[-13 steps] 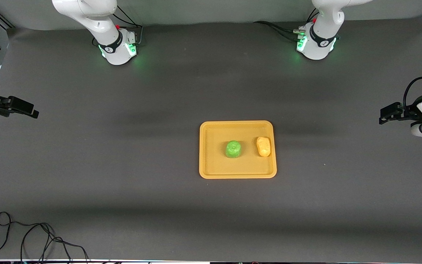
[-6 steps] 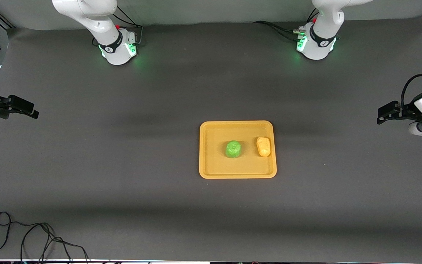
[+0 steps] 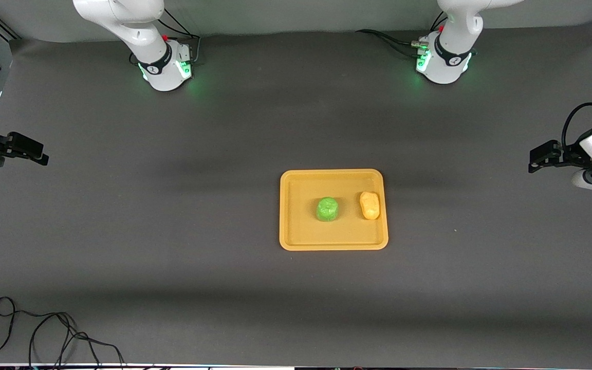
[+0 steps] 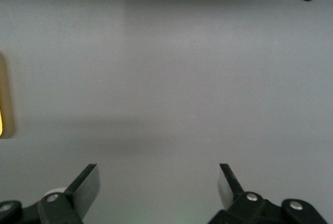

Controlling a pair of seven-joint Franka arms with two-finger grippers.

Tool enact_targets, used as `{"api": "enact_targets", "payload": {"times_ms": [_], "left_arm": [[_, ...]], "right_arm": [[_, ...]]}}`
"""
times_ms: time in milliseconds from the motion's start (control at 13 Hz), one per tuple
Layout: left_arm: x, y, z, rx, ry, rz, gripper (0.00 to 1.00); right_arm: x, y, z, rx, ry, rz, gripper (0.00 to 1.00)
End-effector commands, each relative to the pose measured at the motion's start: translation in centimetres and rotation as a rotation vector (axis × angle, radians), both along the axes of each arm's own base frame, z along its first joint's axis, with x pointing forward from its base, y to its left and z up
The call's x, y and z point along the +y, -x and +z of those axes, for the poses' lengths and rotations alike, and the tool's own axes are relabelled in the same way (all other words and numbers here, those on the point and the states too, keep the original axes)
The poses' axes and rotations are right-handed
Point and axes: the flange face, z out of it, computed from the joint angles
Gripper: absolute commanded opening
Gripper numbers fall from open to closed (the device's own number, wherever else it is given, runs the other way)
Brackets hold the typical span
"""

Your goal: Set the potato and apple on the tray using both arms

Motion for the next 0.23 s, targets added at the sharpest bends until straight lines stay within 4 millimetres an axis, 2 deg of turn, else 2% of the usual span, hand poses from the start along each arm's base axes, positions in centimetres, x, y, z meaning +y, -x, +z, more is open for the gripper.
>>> {"api": "enact_targets", "payload": {"times_ms": [0,154], "left_arm": [[-0.16,0.72,1.46,-0.002,-0.016,0.002,0.99],[-0.26,0.91,2.14,-0.006,-0.016,-0.001,1.00]], "right_arm": [[0.06,0.27,-0.04,-0.003,0.012,0.015,1.00],[0.14,0.28,-0.05,-0.002,0.012,0.013,1.00]]}}
